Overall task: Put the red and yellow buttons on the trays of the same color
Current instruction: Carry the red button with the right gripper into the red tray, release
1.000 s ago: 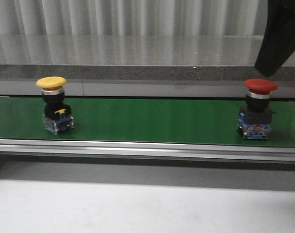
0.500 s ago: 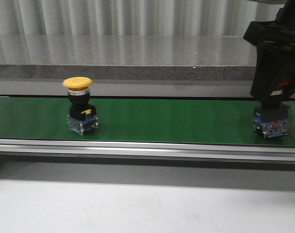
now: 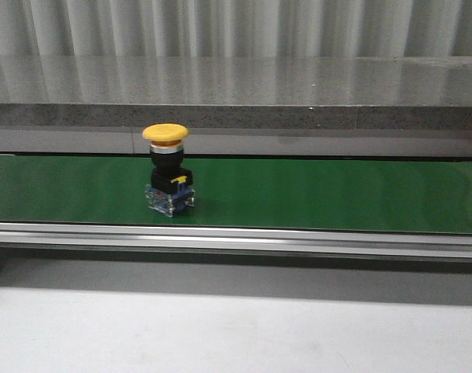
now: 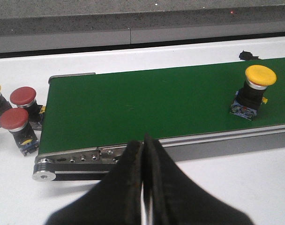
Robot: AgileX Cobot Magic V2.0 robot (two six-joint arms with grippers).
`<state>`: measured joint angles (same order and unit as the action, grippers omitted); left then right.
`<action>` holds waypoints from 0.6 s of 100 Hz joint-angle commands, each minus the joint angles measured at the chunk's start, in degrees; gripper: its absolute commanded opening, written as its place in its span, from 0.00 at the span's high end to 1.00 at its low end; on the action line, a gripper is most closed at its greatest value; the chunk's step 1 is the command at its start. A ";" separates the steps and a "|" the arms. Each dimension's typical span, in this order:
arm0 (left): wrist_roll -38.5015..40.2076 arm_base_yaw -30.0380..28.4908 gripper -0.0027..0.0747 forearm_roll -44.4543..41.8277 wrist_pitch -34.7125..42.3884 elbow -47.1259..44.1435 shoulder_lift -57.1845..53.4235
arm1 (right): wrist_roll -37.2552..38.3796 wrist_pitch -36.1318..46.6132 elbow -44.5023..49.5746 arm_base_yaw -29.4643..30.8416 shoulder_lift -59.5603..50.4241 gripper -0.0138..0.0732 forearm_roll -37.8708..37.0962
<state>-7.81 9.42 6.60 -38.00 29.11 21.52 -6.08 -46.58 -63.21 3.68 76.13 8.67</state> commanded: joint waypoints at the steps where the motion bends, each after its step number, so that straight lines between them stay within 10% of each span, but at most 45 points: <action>1: -0.14 0.48 0.99 0.58 4.47 1.49 0.26 | 2.57 4.12 -1.98 6.56 -2.45 0.59 -0.42; 33: -0.14 0.48 0.99 0.58 4.47 1.49 0.26 | 8.81 11.77 -3.36 27.48 -1.10 0.59 -0.42; 60: -0.14 0.48 0.99 0.58 4.47 1.49 0.26 | 8.94 19.09 -3.36 29.17 7.79 0.59 0.07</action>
<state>-7.81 9.42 6.60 -38.00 29.11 21.52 2.84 -33.61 -64.53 32.64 82.98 8.03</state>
